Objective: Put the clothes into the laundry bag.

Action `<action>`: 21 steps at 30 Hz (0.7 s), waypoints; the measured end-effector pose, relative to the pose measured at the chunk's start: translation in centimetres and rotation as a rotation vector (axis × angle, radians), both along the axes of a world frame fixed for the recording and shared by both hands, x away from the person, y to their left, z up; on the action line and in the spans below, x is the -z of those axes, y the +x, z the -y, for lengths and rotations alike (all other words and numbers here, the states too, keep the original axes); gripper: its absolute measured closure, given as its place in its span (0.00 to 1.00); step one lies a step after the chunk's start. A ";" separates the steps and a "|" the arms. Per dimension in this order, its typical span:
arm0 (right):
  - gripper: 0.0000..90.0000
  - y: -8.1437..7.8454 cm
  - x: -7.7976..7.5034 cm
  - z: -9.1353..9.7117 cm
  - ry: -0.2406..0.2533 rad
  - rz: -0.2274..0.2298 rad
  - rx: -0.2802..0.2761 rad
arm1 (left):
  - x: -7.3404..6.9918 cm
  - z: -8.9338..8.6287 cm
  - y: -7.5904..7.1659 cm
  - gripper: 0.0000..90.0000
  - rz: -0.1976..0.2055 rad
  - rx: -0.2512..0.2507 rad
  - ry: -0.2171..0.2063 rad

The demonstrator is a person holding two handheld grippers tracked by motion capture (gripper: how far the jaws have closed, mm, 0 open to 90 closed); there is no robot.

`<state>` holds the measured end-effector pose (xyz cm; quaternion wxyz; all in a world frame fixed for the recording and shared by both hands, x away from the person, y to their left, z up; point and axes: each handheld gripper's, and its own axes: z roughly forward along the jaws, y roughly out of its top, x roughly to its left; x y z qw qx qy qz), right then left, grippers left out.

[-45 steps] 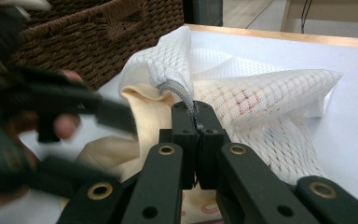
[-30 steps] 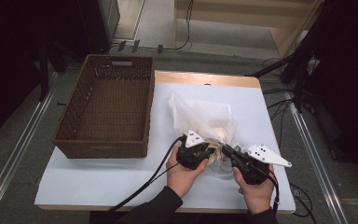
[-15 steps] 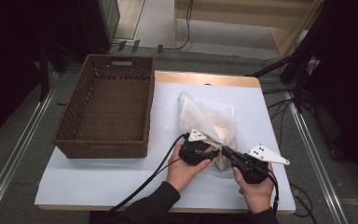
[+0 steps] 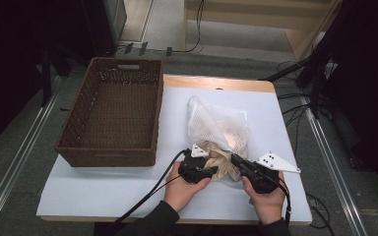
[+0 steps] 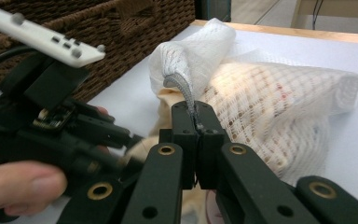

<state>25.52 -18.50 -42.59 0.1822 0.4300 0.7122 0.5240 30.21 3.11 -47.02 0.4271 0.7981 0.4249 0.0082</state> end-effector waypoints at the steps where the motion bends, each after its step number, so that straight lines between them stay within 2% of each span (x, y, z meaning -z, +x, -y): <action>1: 1.00 0.0 0.0 -0.1 -0.002 0.004 -0.007 | 0.0 0.0 0.0 0.91 0.000 0.000 0.000; 2: 1.00 -0.1 0.0 -0.3 -0.002 0.006 -0.012 | -0.5 0.3 -0.2 0.92 0.029 0.010 -0.027; 3: 1.00 -0.1 0.0 -0.4 -0.001 0.009 -0.015 | -0.5 0.3 -0.2 0.93 0.029 0.010 -0.027; 5: 1.00 -0.2 -0.2 -0.4 0.010 0.007 -0.019 | -1.3 1.0 -0.4 0.93 0.071 0.029 -0.073; 6: 1.00 -0.5 -0.7 -0.5 0.050 0.009 -0.032 | -1.8 1.4 -0.5 0.93 0.103 0.034 -0.092; 7: 1.00 -0.5 -0.7 -0.5 0.050 0.009 -0.032 | -2.0 1.6 -0.5 0.93 0.111 0.033 -0.100; 9: 1.00 -0.8 -1.3 -0.4 0.065 0.023 -0.027 | -2.5 2.1 -0.4 0.93 0.154 0.015 -0.134; 10: 1.00 -0.9 -1.4 -0.4 0.070 0.020 -0.023 | -2.5 2.4 -0.1 0.93 0.182 -0.013 -0.136; 11: 1.00 -0.9 -1.4 -0.4 0.067 0.020 -0.020 | -2.3 2.7 0.1 0.93 0.186 -0.028 -0.140; 12: 1.00 -0.9 -1.4 -0.4 0.067 0.020 -0.020 | -1.7 3.1 0.8 0.93 0.172 -0.046 -0.121; 13: 1.00 -0.8 -1.1 -0.3 0.054 0.011 -0.010 | -0.2 3.7 1.9 0.92 0.107 -0.050 -0.083; 15: 1.00 -0.6 -0.7 0.0 0.047 -0.005 0.001 | 1.1 3.6 3.0 0.89 0.017 -0.033 -0.104; 17: 1.00 -0.5 -0.3 0.2 0.037 -0.016 0.011 | 1.0 3.5 3.0 0.83 0.015 -0.025 -0.113; 18: 1.00 -0.4 -0.2 0.4 0.023 -0.010 0.017 | 0.3 3.3 2.5 0.77 0.054 0.018 -0.084; 19: 1.00 -0.3 -0.1 0.5 0.012 -0.006 0.023 | 0.3 3.3 2.5 0.69 0.054 0.018 -0.084; 20: 1.00 -0.2 0.0 0.7 0.009 -0.004 0.029 | -0.4 2.7 1.8 0.63 0.081 0.067 -0.102; 21: 1.00 -0.1 0.2 0.9 0.011 -0.009 0.035 | -0.8 2.3 1.3 0.60 0.112 0.068 -0.104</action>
